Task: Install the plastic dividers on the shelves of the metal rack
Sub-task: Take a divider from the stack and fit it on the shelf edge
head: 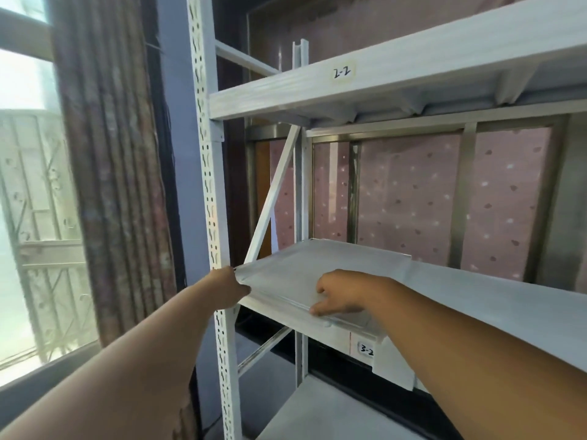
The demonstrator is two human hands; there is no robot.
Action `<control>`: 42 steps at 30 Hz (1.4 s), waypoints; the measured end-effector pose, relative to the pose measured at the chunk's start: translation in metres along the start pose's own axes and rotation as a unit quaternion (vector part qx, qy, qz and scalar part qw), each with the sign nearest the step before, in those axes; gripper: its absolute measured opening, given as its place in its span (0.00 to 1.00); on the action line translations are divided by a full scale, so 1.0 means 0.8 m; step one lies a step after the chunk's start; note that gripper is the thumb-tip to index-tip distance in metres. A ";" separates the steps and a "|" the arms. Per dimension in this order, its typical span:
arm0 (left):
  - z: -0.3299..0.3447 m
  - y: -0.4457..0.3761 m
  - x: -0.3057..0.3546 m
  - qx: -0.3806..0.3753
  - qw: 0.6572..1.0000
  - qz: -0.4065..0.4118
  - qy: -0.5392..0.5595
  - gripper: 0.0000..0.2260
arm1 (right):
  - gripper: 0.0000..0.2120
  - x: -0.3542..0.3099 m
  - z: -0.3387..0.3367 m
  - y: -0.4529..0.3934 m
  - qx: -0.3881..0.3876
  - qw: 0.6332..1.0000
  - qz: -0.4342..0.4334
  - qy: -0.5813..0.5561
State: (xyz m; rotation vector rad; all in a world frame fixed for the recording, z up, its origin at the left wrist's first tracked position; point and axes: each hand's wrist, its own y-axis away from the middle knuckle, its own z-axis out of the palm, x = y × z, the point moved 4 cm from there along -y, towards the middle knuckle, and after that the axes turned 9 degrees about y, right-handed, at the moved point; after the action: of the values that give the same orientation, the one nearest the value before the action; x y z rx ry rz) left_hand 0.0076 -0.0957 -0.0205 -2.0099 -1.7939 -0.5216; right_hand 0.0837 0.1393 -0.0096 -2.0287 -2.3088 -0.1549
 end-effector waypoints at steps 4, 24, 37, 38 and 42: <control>0.008 0.017 -0.004 -0.030 0.998 -0.039 0.044 0.15 | 0.16 -0.015 -0.008 0.019 0.010 0.999 -0.025 0.021; 0.037 0.058 0.239 -0.140 0.755 0.166 0.619 0.23 | 0.26 0.085 -0.079 0.114 0.230 0.970 0.058 -0.048; 0.113 0.201 0.508 -0.199 0.743 0.333 0.545 0.53 | 0.18 0.244 -0.053 0.320 0.325 0.884 0.252 -0.224; 0.118 0.217 0.523 -0.196 0.747 0.347 0.533 0.54 | 0.19 0.257 -0.051 0.338 0.332 0.873 0.266 -0.238; 0.135 0.283 0.580 -0.197 0.748 0.407 0.485 0.54 | 0.26 0.296 -0.042 0.420 0.326 0.834 0.315 -0.314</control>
State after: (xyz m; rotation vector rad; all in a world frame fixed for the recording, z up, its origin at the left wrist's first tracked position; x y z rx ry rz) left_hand 0.2846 0.3307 0.1189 -1.8955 -0.1386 -1.3553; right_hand 0.3852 0.4109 0.0620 -2.4524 -1.3760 1.3010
